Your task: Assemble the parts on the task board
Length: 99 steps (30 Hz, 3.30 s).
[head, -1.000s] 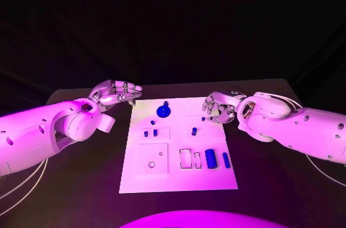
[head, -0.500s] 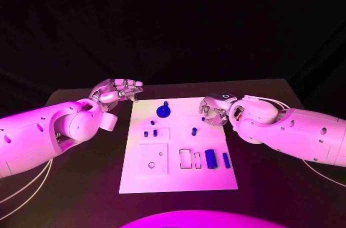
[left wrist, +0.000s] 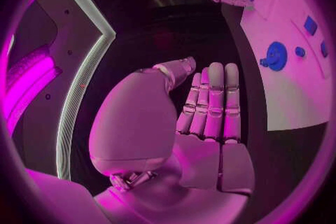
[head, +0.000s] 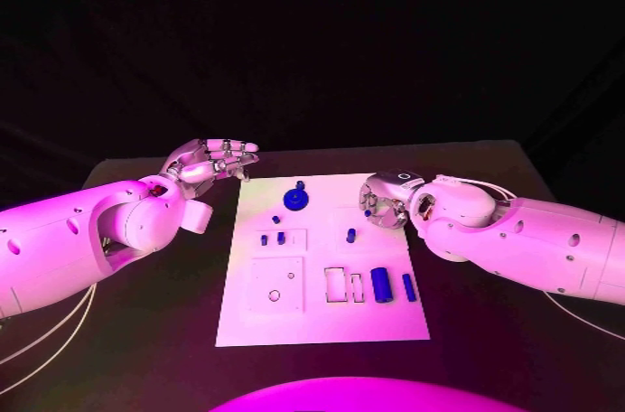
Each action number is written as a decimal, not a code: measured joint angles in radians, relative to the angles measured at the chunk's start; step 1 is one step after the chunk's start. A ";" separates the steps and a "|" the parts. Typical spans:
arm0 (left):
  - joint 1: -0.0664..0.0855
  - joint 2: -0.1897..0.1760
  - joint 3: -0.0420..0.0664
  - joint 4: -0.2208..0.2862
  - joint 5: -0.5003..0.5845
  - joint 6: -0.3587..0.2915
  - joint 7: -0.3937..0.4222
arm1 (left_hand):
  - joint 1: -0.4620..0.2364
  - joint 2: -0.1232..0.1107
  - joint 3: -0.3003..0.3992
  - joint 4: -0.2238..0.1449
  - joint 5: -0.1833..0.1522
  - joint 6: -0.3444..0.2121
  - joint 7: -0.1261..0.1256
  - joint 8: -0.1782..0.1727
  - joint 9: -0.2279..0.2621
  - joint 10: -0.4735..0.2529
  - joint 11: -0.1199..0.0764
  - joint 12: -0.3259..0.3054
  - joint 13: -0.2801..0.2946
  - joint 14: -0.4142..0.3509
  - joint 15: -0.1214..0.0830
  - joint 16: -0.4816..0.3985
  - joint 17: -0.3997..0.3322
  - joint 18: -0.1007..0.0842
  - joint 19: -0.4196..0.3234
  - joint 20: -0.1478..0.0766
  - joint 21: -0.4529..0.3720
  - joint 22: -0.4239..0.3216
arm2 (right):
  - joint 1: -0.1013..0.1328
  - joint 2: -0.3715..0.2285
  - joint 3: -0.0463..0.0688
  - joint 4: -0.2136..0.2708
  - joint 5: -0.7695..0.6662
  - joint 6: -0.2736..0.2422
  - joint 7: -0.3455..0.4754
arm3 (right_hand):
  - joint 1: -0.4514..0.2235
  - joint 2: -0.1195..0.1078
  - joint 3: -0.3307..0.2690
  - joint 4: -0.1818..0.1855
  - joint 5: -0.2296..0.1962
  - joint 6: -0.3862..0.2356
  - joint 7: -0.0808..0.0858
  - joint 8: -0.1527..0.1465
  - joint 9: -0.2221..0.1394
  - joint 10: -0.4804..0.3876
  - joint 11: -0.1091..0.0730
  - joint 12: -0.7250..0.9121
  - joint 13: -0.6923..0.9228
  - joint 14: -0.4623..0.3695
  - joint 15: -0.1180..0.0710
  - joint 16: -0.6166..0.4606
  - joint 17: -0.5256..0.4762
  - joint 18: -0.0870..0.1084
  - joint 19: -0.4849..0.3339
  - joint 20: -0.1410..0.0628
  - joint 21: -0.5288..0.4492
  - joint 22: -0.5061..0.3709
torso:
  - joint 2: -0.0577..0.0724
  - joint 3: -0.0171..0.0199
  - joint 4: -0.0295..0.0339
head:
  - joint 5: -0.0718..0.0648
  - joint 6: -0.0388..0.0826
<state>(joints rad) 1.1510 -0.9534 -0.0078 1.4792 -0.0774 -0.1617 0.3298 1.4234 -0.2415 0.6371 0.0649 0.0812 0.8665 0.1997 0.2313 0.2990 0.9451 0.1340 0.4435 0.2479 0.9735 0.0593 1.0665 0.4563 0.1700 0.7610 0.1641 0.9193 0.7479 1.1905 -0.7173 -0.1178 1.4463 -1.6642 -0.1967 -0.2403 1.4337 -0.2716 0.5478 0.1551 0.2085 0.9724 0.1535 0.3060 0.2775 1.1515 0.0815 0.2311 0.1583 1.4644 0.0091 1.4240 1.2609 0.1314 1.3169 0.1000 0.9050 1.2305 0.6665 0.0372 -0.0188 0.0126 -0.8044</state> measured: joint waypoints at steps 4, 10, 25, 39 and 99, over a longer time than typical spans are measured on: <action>0.000 0.000 0.000 0.000 0.000 0.000 0.000 | 0.001 0.001 0.000 0.000 0.000 -0.004 0.004 0.000 0.000 0.000 0.000 0.000 -0.001 -0.003 0.003 0.000 0.000 0.000 0.000 0.000 -0.003 0.000 | -0.006 0.009 0.005 -0.012 -0.006 -0.003 -0.003 | 0.003 0.011 0.015 -0.007 0.000 0.015 -0.005 0.007 0.003 0.017 -0.005 0.000 -0.003 0.002 -0.002 0.002 0.005 0.000 0.007 0.000 0.012 0.011 | 0.000 0.0000 0.0004 | 0.000 -0.001; 0.000 -0.002 0.000 0.001 -0.001 0.000 0.000 | 0.001 0.001 0.000 0.000 0.000 -0.004 0.004 0.000 0.000 0.000 0.000 0.000 -0.001 -0.003 0.003 0.000 0.000 0.000 0.000 0.000 -0.003 0.000 | -0.016 0.020 0.009 -0.024 -0.014 -0.021 -0.007 | -0.001 0.037 0.053 -0.025 -0.020 0.042 -0.017 0.019 0.013 0.044 -0.015 -0.008 -0.004 -0.001 -0.013 0.002 0.008 0.000 0.012 -0.005 0.030 0.025 | 0.000 0.0002 0.0016 | 0.000 -0.003; 0.000 -0.003 0.000 0.004 -0.008 0.000 -0.003 | 0.001 0.001 -0.003 -0.003 0.000 -0.009 0.002 0.000 -0.001 -0.004 0.004 0.000 -0.001 -0.003 0.003 -0.004 -0.001 0.000 0.000 0.000 -0.003 -0.001 | -0.029 0.025 0.008 -0.019 -0.055 -0.060 -0.032 | -0.016 0.065 0.112 -0.085 -0.021 0.075 -0.029 0.039 0.045 0.082 -0.005 -0.048 -0.013 0.002 -0.024 0.007 0.008 0.000 0.025 -0.018 0.066 0.063 | 0.000 0.0007 0.0005 | -0.001 -0.008; 0.000 -0.003 0.000 0.004 -0.016 0.000 -0.004 | 0.001 0.001 -0.003 -0.003 0.000 -0.011 0.004 -0.004 -0.002 -0.004 0.004 0.000 -0.002 -0.003 0.003 -0.004 -0.002 0.000 0.000 0.000 -0.003 -0.001 | -0.040 0.009 0.000 0.003 -0.084 -0.117 -0.049 | -0.022 0.071 0.115 -0.091 -0.025 0.087 -0.034 0.042 0.054 0.094 0.004 -0.069 -0.030 0.002 -0.031 0.007 0.010 0.000 0.028 -0.021 0.084 0.078 | -0.001 0.0004 0.0017 | -0.001 -0.007; 0.000 0.003 0.000 0.030 -0.024 -0.027 0.014 | 0.001 0.001 -0.012 0.001 0.004 -0.027 0.013 -0.008 -0.007 -0.025 0.011 0.001 -0.006 -0.007 0.007 -0.011 -0.005 0.000 0.004 0.004 -0.014 -0.006 | -0.165 0.100 0.007 0.236 -0.032 -0.307 0.046 | -0.034 0.066 0.159 -0.134 -0.023 0.093 -0.034 0.042 0.058 0.097 0.008 -0.079 -0.031 0.002 -0.030 0.007 0.016 -0.009 0.028 -0.021 0.100 0.077 | -0.002 -0.0044 -0.0011 | 0.155 -0.036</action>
<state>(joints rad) 1.1505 -0.9507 -0.0080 1.5088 -0.1016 -0.1891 0.3438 1.4247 -0.2403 0.6249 0.0663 0.0849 0.8398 0.2126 0.2238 0.2923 0.9200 0.1448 0.4441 0.2417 0.9666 0.0663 1.0558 0.4518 0.1699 0.7649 0.1679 0.9050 0.7415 1.0256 -0.6177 -0.1105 1.6826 -1.6963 -0.5035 -0.1945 1.3999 -0.2056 0.7070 0.0208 0.1852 1.0655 0.1198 0.3481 0.3351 1.2489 0.0892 0.1522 0.1269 1.4668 -0.0214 1.4313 1.2769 0.1226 1.3449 0.0789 1.0049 1.3074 0.6647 0.0328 -0.0198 0.1671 -0.8402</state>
